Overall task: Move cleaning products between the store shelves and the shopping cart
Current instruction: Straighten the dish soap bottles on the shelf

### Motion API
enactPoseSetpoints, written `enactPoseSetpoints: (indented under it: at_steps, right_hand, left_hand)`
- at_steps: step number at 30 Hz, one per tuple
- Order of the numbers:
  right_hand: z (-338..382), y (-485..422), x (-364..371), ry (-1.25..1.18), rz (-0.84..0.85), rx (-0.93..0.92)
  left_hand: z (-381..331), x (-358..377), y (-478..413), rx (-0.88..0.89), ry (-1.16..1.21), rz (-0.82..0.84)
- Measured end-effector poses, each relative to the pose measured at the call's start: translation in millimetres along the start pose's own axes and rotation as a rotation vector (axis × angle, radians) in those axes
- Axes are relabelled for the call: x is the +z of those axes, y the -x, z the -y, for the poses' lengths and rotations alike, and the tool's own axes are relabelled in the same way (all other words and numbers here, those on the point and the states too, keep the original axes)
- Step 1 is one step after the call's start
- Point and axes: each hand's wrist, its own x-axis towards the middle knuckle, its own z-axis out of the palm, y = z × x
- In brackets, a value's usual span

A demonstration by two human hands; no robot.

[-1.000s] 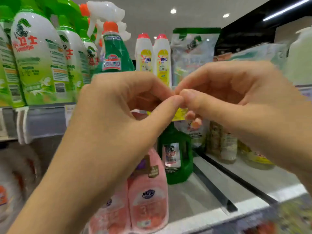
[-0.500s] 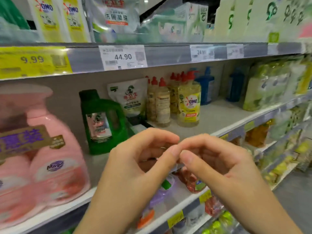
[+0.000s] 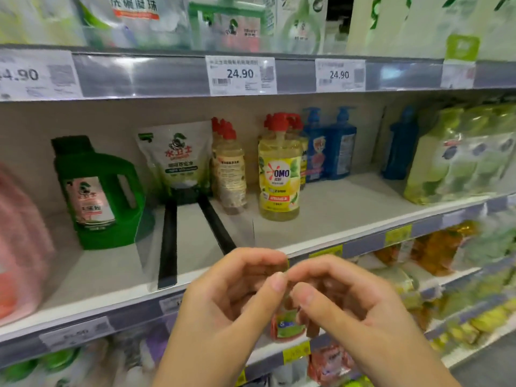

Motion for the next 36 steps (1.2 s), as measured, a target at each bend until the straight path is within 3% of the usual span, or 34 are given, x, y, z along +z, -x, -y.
enactPoseSetpoints:
  at_steps: [7,23,26,36]
  right_hand:
    - [-22.3,-44.0,-45.3,-0.126,0.042,-0.029]
    - [-67.0,-150.6,-117.7,-0.132,0.037,-0.01]
    - [-73.0,-171.0,-131.4,-0.166,0.103,-0.011]
    - [-97.6,-233.2,-169.9,-0.148,0.324,-0.061]
  left_hand:
    - [24.4,31.8,-41.6,-0.042,0.054,-0.056]
    - [76.8,76.4,-164.8,0.01,0.059,-0.214]
    - [81.5,83.7,-179.2,0.012,0.042,-0.258]
    - [120.0,89.7,-237.9,0.076,-0.202,-0.704]
